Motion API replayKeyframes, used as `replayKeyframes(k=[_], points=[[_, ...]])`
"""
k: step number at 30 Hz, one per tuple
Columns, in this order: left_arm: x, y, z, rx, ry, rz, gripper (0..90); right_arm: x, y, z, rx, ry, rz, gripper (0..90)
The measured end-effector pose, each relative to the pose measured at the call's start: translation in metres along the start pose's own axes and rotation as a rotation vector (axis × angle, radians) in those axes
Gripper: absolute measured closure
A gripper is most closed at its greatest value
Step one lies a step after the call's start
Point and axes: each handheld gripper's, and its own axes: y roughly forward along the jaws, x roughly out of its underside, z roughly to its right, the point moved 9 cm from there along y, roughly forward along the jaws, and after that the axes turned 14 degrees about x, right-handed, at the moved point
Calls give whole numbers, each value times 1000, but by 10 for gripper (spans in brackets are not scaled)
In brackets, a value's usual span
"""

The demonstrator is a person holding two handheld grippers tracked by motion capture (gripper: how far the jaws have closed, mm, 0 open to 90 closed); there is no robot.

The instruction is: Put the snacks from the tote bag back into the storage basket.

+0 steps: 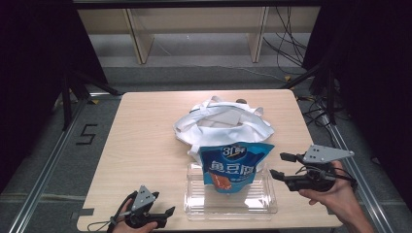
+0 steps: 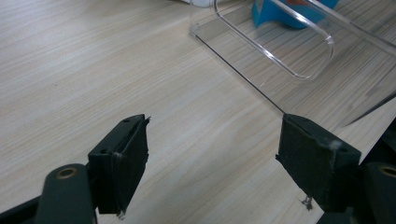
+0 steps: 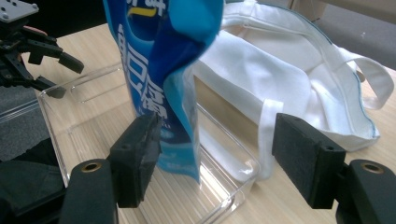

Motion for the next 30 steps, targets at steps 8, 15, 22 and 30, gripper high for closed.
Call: replayKeyframes(k=[8, 15, 22, 30], points=[[-1, 2, 0, -4, -14, 14, 238, 13, 1, 7, 20, 26, -11, 323], [-1, 2, -1, -10, -21, 21, 238, 24, 4, 5, 17, 38, -39, 323], [-1, 1, 0, -4, -27, 22, 237, 30, 4, 8, 39, 33, -32, 321], [-1, 2, 1, -3, -23, 27, 237, 42, 3, 7, 45, 60, -51, 317]])
